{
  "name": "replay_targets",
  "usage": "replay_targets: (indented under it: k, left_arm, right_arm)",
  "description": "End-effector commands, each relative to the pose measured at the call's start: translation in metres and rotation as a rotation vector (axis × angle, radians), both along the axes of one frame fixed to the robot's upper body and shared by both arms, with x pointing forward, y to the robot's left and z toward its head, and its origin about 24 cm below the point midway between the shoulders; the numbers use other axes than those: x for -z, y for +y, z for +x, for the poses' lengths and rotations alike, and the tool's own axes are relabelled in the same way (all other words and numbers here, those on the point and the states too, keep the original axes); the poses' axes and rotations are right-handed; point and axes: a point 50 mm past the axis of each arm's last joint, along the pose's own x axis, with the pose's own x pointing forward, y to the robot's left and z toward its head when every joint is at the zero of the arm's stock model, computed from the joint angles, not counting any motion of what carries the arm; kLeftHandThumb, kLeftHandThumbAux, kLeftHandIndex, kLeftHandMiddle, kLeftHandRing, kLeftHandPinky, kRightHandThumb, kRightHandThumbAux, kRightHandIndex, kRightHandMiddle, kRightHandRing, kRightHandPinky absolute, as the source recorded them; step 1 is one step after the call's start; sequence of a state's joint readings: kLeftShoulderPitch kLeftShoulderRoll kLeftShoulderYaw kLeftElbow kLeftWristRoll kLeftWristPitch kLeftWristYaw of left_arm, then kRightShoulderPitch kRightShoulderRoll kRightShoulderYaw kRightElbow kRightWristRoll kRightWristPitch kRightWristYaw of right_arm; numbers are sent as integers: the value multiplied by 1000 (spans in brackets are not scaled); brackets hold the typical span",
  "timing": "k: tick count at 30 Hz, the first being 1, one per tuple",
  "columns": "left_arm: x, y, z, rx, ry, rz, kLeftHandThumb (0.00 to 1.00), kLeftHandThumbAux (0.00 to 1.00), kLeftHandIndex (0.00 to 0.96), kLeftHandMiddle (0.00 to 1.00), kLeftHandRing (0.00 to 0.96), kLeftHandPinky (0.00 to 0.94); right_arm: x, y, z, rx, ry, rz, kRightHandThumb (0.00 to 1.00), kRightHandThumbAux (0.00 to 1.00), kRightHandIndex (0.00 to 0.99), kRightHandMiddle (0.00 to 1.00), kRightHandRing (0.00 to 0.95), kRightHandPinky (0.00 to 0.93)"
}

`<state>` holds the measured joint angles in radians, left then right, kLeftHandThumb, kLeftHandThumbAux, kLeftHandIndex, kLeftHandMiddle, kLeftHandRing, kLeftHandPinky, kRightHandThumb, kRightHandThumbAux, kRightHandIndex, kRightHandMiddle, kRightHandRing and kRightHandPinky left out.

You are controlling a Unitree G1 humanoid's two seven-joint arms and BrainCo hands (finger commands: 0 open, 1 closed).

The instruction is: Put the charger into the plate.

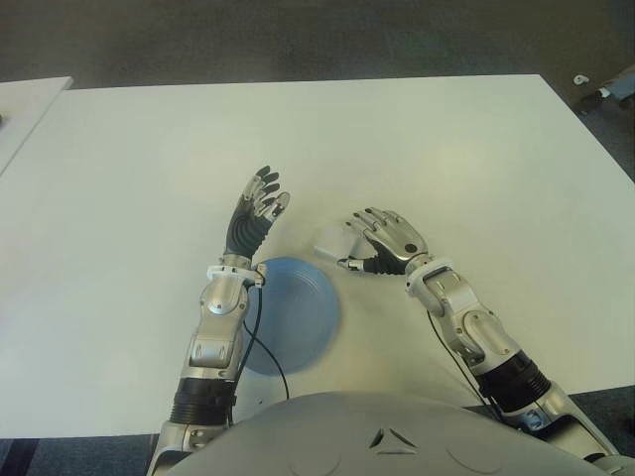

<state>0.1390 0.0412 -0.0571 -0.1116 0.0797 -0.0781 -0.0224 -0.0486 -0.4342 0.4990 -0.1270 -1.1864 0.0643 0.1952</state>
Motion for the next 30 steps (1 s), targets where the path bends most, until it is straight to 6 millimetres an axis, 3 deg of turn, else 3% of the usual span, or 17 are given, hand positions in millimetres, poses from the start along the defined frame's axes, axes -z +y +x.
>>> replay_targets:
  k: [1,30]
  left_arm:
    - [2,-2,-1,-7,13,-4,0,478,0,149,161,179]
    - [-2,-6,-2,3,-7,-22,0,496,0,149,174,214]
  right_arm:
    - [4,0,-3,2,10,-9,278,79,0,0,0,0]
    - [10,7,-7,-21,-10,-29,238,88,0,0,0,0]
